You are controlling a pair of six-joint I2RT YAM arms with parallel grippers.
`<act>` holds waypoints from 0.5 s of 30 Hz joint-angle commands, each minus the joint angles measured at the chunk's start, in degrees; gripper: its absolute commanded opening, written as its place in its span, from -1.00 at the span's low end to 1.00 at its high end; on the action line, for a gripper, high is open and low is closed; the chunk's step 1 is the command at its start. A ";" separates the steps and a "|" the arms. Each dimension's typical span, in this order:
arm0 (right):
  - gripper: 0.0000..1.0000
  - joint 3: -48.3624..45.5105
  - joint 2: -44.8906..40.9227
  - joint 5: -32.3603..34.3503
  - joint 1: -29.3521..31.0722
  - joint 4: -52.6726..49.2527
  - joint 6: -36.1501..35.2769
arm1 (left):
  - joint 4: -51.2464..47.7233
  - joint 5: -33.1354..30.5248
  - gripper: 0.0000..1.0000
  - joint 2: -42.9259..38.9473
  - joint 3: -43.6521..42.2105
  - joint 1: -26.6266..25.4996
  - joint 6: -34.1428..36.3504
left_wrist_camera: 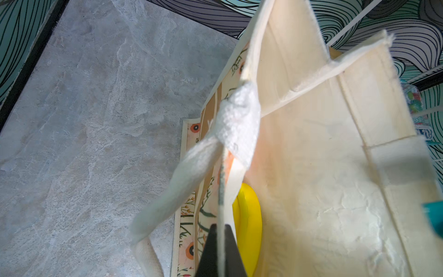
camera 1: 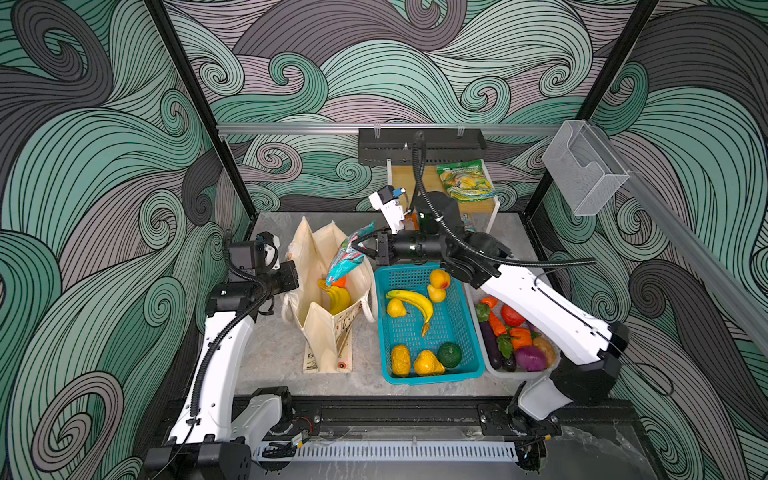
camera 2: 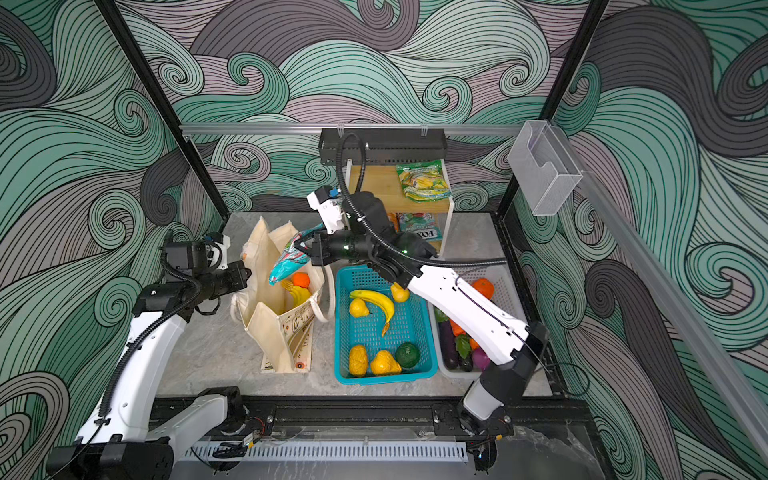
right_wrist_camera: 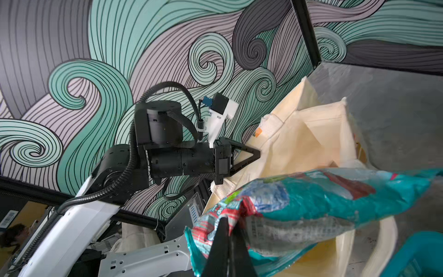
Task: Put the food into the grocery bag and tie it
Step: 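Carry the Mint Blossom bag with the right gripper over the tote bag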
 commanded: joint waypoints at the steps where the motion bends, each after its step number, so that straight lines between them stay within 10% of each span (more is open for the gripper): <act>1: -1.00 3.51 3.22 -2.35 1.16 6.24 1.48 | 0.29 1.11 -1.00 -0.43 -0.78 0.05 0.48; 15: -1.00 -3.08 12.33 5.56 0.88 2.92 -2.21 | 0.27 1.01 -1.00 -0.72 -0.78 0.05 0.21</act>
